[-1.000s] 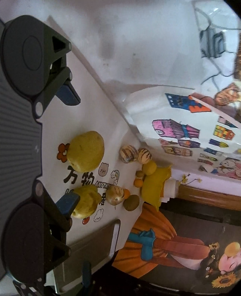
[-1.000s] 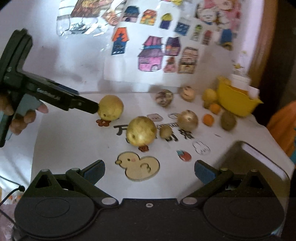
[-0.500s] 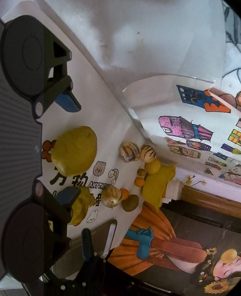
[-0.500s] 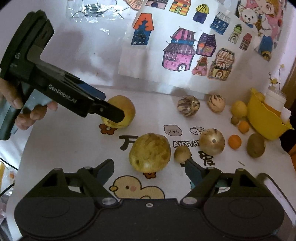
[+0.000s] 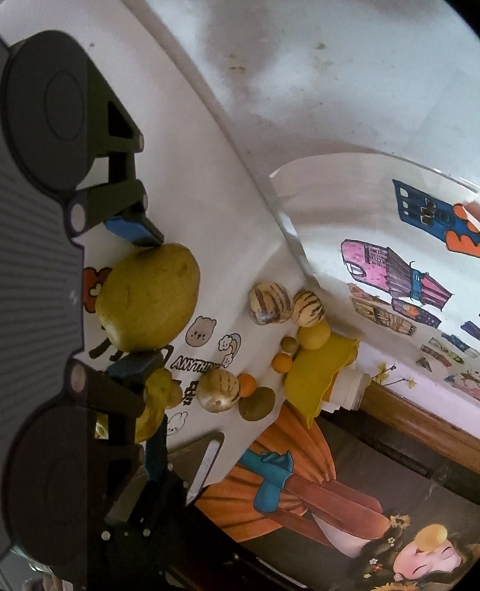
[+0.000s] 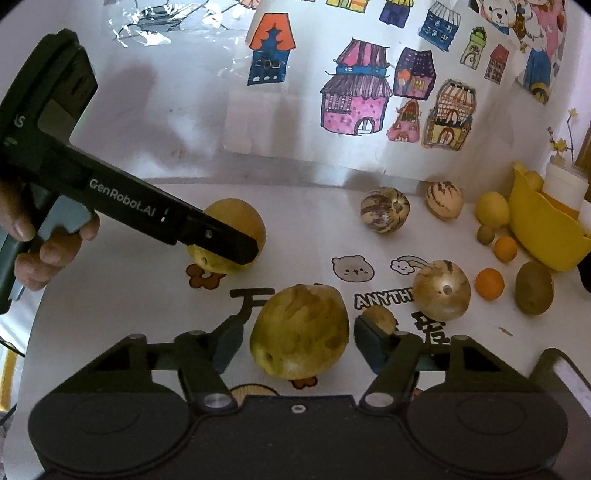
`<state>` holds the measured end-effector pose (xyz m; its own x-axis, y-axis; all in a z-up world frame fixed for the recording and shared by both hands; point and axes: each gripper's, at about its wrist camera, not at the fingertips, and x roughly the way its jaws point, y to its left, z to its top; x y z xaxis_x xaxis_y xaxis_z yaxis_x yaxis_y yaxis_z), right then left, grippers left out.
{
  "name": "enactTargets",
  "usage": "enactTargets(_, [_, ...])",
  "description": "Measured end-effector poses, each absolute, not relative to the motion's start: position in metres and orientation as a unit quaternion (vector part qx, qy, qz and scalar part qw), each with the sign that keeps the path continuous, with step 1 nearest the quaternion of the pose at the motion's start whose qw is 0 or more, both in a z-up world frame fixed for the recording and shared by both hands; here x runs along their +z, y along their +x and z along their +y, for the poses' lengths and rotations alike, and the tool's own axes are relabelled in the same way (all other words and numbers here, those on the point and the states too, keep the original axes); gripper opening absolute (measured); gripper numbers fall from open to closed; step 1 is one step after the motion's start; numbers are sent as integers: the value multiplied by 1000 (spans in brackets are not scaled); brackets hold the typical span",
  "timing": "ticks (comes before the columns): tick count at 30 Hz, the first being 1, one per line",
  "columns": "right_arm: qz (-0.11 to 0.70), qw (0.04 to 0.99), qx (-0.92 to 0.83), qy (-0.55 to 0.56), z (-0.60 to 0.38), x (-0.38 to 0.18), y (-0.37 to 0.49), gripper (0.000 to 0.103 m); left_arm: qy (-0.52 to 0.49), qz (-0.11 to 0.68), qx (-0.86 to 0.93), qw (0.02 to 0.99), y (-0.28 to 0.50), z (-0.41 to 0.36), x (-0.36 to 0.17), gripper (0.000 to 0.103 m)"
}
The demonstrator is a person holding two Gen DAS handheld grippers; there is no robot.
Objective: Organize fruits
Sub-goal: 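Grasp the large yellow pear with the left tool while the right tool grasps a brownish pear, then lift and carry both held pears toward the metal tray with both tools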
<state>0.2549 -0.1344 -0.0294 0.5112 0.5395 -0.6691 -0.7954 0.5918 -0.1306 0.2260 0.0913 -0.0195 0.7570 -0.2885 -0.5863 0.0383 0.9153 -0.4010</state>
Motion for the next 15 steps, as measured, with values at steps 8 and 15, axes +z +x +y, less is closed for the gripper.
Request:
enactTargets(8, [303, 841, 394, -215, -131, -33, 259, 62, -186, 338, -89, 918, 228, 91, -20, 66])
enactTargets(15, [311, 843, 389, -201, -132, -36, 264, 59, -197, 341, -89, 915, 231, 90, -21, 66])
